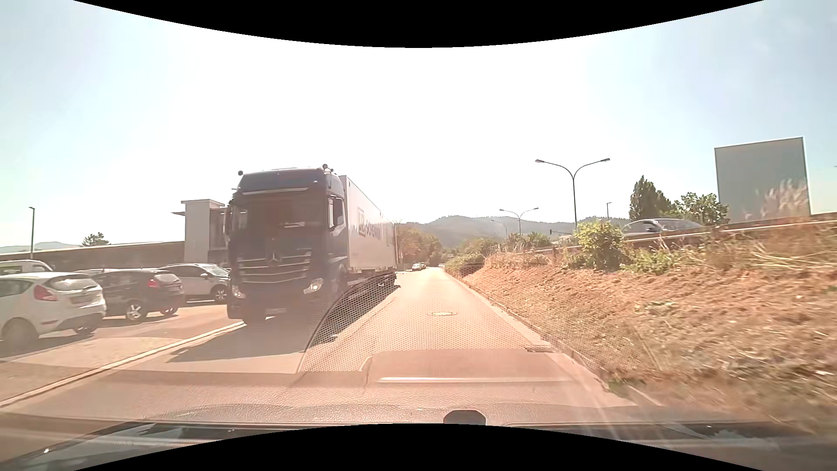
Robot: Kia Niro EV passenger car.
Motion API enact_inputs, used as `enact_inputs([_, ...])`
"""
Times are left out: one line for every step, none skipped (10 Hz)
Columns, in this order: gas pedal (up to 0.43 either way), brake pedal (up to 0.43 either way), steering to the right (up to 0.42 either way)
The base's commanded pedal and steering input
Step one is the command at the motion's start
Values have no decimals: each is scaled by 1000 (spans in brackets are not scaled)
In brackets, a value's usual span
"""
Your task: Follow the waypoints while adhering to traffic rules and regulations
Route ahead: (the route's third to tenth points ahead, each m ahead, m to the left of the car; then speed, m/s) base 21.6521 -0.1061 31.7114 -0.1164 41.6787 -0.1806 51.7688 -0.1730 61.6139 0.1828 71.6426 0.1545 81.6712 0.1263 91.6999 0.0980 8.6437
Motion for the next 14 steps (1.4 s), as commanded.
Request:
enact_inputs([118,0,-1])
enact_inputs([118,0,-1])
enact_inputs([118,0,-1])
enact_inputs([118,0,-1])
enact_inputs([118,0,-1])
enact_inputs([118,0,-1])
enact_inputs([118,0,-1])
enact_inputs([118,0,-1])
enact_inputs([118,0,-1])
enact_inputs([118,0,-1])
enact_inputs([118,0,-1])
enact_inputs([118,0,0])
enact_inputs([118,0,3])
enact_inputs([118,0,4])
